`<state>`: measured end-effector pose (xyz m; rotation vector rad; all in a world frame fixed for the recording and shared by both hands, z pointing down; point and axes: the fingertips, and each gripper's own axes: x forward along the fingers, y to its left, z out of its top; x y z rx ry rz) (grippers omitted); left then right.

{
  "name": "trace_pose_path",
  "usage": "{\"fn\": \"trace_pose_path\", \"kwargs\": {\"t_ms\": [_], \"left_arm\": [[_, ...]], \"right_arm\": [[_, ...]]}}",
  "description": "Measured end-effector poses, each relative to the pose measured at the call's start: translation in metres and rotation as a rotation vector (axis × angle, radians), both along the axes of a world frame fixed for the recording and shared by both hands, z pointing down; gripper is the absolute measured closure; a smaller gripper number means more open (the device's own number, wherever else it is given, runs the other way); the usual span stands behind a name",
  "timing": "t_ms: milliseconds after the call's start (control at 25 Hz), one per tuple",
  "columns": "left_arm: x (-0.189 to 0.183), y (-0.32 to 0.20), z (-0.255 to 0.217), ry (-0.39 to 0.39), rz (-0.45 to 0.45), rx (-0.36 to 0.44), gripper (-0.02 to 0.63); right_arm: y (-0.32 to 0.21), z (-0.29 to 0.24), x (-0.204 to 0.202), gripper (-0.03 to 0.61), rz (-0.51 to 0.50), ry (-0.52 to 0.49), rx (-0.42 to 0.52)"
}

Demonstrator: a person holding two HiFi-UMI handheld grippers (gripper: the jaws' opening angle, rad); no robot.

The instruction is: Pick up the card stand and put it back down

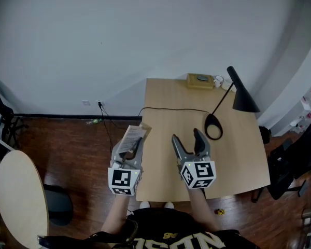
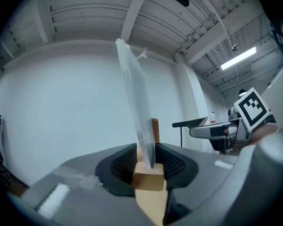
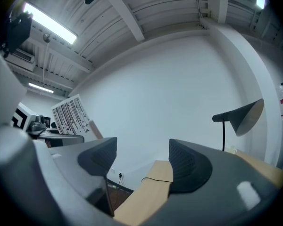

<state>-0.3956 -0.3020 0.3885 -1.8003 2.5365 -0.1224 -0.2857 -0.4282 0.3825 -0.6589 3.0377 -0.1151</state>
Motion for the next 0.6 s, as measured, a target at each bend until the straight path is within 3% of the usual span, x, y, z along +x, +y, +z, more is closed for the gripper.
{"fn": "trace_pose_path", "kwargs": {"t_ms": [320,600], "left_arm": [[0.004,-0.004,0.023,0.014,0.08,-0.055,0.483],[0.019,-0.02,0.066,0.053,0.2,-0.163,0.483]], "right_arm": [[0.008,0.016,0.01,0.227,0.011,0.037,-0.02],[0.004,0.048,0.05,0.227,0.084,0.086,-0.083]]}}
